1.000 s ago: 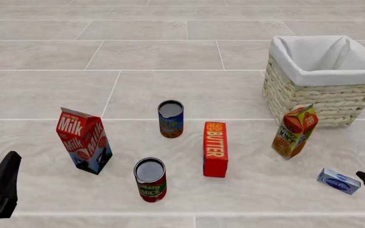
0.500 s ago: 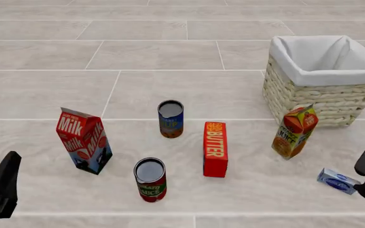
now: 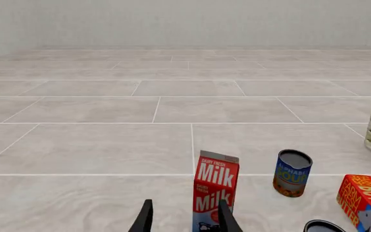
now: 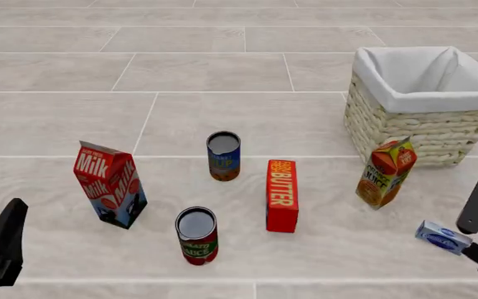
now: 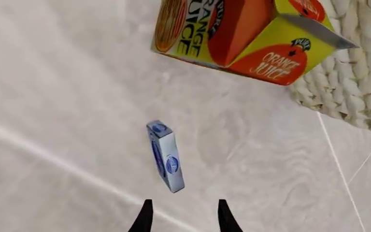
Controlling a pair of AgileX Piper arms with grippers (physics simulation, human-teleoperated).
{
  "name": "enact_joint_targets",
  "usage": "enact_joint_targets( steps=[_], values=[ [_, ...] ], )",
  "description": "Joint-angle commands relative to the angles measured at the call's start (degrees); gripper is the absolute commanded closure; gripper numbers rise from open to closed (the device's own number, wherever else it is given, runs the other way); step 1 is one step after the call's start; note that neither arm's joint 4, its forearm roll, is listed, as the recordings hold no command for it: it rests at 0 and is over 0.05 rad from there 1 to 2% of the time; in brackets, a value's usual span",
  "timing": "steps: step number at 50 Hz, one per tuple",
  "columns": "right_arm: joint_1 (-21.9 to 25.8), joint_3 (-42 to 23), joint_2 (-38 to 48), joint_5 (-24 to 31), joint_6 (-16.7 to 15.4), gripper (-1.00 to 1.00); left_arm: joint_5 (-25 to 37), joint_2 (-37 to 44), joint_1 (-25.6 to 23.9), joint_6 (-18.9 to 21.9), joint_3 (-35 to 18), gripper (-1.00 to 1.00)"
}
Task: Pick the cream cheese and place it in the basket.
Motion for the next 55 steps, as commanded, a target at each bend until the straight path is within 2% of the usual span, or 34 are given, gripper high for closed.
enact_joint_targets(
  steps=[1, 11, 21, 31, 34, 40, 44, 49, 50, 51, 55],
  values=[
    [0.8, -0.7, 6.1, -4.3, -1.3, -1.00, 0.0, 0.0, 0.0, 0.0, 0.0, -1.00],
    [2.2, -3.3, 9.5, -4.9, 0.0, -1.00, 0.0, 0.0, 0.0, 0.0, 0.0, -1.00],
    [2.7, -2.9, 13.2, -6.7, 1.2, -1.00, 0.0, 0.0, 0.0, 0.0, 0.0, -1.00],
    [1.5, -2.5, 16.1, -9.6, 0.8, -1.00, 0.0, 0.0, 0.0, 0.0, 0.0, -1.00],
    [1.8, -3.1, 16.8, -9.2, 2.6, -1.00, 0.0, 0.0, 0.0, 0.0, 0.0, -1.00],
    [1.6, -1.9, 19.2, -11.2, 3.3, -1.00, 0.0, 0.0, 0.0, 0.0, 0.0, -1.00],
    [2.6, -1.7, 20.3, -11.6, 5.2, -1.00, 0.0, 0.0, 0.0, 0.0, 0.0, -1.00],
    [2.8, -1.3, 20.1, -11.3, 5.7, -1.00, 0.0, 0.0, 0.0, 0.0, 0.0, -1.00],
    [2.0, -1.0, 20.2, -12.0, 4.9, -1.00, 0.0, 0.0, 0.0, 0.0, 0.0, -1.00],
    [1.7, -0.5, 20.2, -12.4, 4.4, 1.00, 0.0, 0.0, 0.0, 0.0, 0.0, -1.00],
    [2.0, 3.6, 19.2, -16.1, 1.4, 1.00, 0.0, 0.0, 0.0, 0.0, 0.0, -1.00]
  ],
)
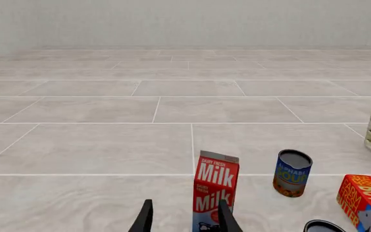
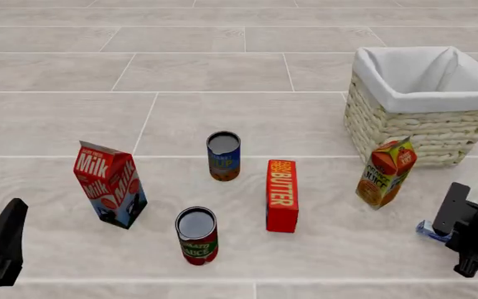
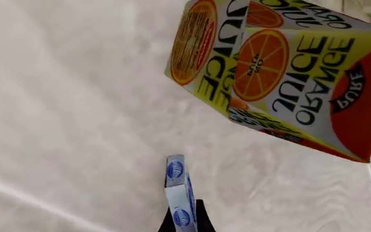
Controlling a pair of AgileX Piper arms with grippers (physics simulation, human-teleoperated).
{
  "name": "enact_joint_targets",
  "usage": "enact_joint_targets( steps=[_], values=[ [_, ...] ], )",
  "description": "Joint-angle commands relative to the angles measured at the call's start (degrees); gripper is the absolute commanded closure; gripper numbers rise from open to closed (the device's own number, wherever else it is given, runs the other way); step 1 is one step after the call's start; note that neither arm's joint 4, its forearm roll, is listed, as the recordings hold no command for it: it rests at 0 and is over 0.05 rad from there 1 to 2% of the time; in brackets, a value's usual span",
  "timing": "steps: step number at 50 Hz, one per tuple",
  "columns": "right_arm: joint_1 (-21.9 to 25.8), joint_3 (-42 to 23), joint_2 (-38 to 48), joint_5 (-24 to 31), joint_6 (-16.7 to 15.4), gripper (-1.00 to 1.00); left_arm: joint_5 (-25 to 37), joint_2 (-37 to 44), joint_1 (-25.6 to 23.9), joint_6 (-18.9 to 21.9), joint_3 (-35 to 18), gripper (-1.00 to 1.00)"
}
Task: Pick the cream cheese and place it in the basket.
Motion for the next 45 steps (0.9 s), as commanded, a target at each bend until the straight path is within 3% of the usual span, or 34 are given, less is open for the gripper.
enact_joint_targets(
  steps=[1, 5, 8, 16, 20, 23, 27, 31, 37, 39, 42, 44, 45],
  values=[
    [-0.4, 5.3, 2.0, -6.4, -1.2, 1.00, 0.0, 0.0, 0.0, 0.0, 0.0, -1.00],
    [0.2, 6.0, 1.1, -6.6, -0.5, 1.00, 0.0, 0.0, 0.0, 0.0, 0.0, -1.00],
    [-0.6, 9.5, 1.4, -9.8, -3.1, 1.00, 0.0, 0.0, 0.0, 0.0, 0.0, -1.00],
    [0.8, 11.0, -0.9, -10.9, -0.5, 1.00, 0.0, 0.0, 0.0, 0.0, 0.0, -1.00],
    [3.0, 12.8, -6.9, -9.4, 1.1, 1.00, 0.0, 0.0, 0.0, 0.0, 0.0, -1.00],
    [1.5, 14.7, -9.7, -11.0, -0.4, 1.00, 0.0, 0.0, 0.0, 0.0, 0.0, -1.00],
    [1.9, 17.7, -11.7, -13.2, -0.2, 1.00, 0.0, 0.0, 0.0, 0.0, 0.0, -1.00],
    [5.5, 19.0, -21.0, -7.8, 5.3, 1.00, 0.0, 0.0, 0.0, 0.0, 0.0, -1.00],
    [6.3, 18.6, -33.0, -1.4, 8.1, 1.00, 0.0, 0.0, 0.0, 0.0, 0.0, -1.00],
    [7.4, 17.6, -36.9, 1.6, 10.7, 1.00, 0.0, 0.0, 0.0, 0.0, 0.0, -1.00],
    [8.7, 14.9, -42.8, 6.4, 15.6, 1.00, 0.0, 0.0, 0.0, 0.0, 0.0, -1.00],
    [9.6, 10.7, -44.1, 9.0, 23.1, 1.00, 0.0, 0.0, 0.0, 0.0, 0.0, -1.00],
    [10.2, 9.9, -45.3, 9.6, 24.8, 1.00, 0.0, 0.0, 0.0, 0.0, 0.0, -1.00]
  ],
)
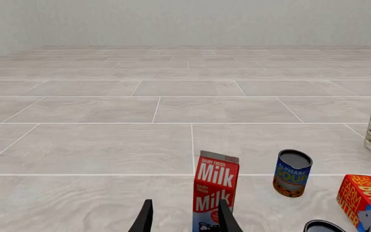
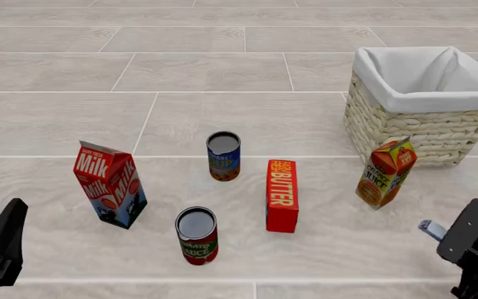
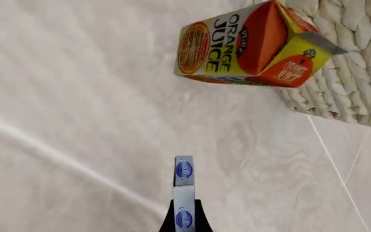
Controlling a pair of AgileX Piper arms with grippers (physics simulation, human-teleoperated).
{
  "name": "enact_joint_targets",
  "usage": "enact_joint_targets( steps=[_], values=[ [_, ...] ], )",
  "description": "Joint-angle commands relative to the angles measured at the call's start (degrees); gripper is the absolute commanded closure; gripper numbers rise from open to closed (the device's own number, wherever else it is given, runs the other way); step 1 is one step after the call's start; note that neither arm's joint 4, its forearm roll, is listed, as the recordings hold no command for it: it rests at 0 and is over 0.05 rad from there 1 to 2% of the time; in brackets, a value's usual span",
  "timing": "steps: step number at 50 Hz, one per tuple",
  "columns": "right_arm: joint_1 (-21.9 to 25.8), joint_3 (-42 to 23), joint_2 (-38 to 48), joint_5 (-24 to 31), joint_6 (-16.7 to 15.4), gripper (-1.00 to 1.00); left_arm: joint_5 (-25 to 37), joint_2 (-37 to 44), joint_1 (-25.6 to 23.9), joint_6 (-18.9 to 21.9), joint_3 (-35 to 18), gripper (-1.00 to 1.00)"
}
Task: Pick the cream cheese and place it in the basket.
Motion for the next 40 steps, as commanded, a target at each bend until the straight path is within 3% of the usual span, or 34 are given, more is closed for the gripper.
enact_joint_targets(
  steps=[1, 3, 5, 6, 8, 10, 12, 14, 16, 18, 22, 26, 28, 31, 36, 40],
  values=[
    [4.2, -5.9, -16.3, 10.2, 16.4, 1.00, 0.0, 0.0, 0.0, 0.0, 0.0, -1.00],
    [4.5, -5.9, -17.0, 9.9, 17.4, 1.00, 0.0, 0.0, 0.0, 0.0, 0.0, -1.00],
    [6.1, -6.8, -18.4, 9.4, 23.0, 1.00, 0.0, 0.0, 0.0, 0.0, 0.0, -1.00],
    [6.1, -6.8, -18.4, 9.4, 23.0, 1.00, 0.0, 0.0, 0.0, 0.0, 0.0, -1.00],
    [7.2, -7.6, -20.3, 8.6, 26.4, 1.00, 0.0, 0.0, 0.0, 0.0, 0.0, -1.00],
    [10.8, -7.6, -23.9, 10.5, 31.1, 1.00, 0.0, 0.0, 0.0, 0.0, 0.0, -1.00],
    [12.5, -10.3, -26.4, 11.5, 37.8, 1.00, 0.0, 0.0, 0.0, 0.0, 0.0, -1.00],
    [12.7, -11.1, -26.7, 11.4, 39.6, 1.00, 0.0, 0.0, 0.0, 0.0, 0.0, -1.00],
    [13.0, -13.0, -27.0, 11.0, 44.6, 1.00, 0.0, 0.0, 0.0, 0.0, 0.0, -1.00],
    [12.7, -13.3, -27.3, 10.4, 44.5, 1.00, 0.0, 0.0, 0.0, 0.0, 0.0, -1.00],
    [12.8, -15.7, -28.1, 11.0, 48.6, 1.00, 0.0, 0.0, 0.0, 0.0, 0.0, -1.00],
    [13.1, -16.4, -27.8, 11.3, 49.2, 1.00, 0.0, 0.0, 0.0, 0.0, 0.0, -1.00],
    [12.7, -18.0, -26.9, 11.2, 51.4, 1.00, 0.0, 0.0, 0.0, 0.0, 0.0, -1.00],
    [12.1, -20.3, -25.6, 10.7, 50.4, 1.00, 0.0, 0.0, 0.0, 0.0, 0.0, -1.00],
    [11.3, -25.9, -21.5, 10.1, 55.6, 1.00, 0.0, 0.0, 0.0, 0.0, 0.0, -1.00],
    [11.8, -28.7, -18.7, 10.5, 54.6, 1.00, 0.0, 0.0, 0.0, 0.0, 0.0, -1.00]
  ],
)
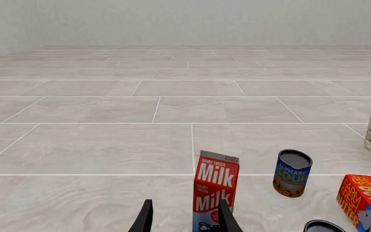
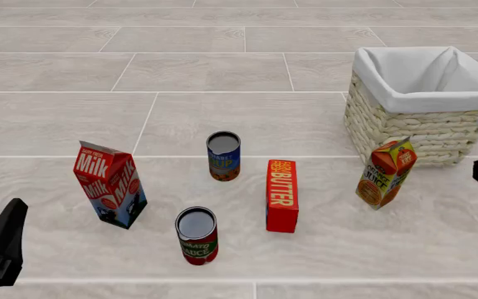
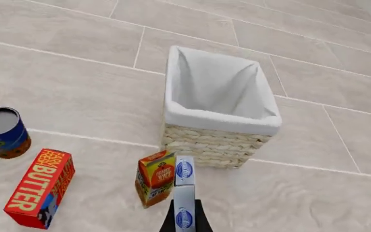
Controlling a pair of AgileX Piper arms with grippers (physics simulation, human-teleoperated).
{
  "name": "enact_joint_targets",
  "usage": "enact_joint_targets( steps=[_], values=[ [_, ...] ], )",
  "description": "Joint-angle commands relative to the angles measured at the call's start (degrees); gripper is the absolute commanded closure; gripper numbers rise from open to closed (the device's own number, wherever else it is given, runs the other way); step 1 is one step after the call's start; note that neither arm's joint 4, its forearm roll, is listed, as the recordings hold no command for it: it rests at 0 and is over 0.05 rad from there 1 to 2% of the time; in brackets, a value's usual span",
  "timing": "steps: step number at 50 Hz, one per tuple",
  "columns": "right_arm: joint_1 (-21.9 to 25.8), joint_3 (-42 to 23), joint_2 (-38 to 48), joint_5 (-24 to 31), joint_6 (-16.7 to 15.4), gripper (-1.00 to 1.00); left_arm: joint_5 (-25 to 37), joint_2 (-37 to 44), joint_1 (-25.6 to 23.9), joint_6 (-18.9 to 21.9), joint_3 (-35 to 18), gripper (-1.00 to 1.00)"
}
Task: Pick the cream cheese and place it in the basket.
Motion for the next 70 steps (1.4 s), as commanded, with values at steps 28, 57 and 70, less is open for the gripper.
enact_joint_targets(
  steps=[28, 57, 70],
  values=[
    [-2.7, -29.0, 30.3, 2.6, 14.4, 1.00, 0.0, 0.0, 0.0, 0.0, 0.0, -1.00],
    [-6.0, -55.1, 57.2, 14.1, 8.5, 1.00, 0.0, 0.0, 0.0, 0.0, 0.0, -1.00],
    [-7.6, -69.4, 66.4, 21.8, 3.4, 1.00, 0.0, 0.0, 0.0, 0.0, 0.0, -1.00]
  ],
)
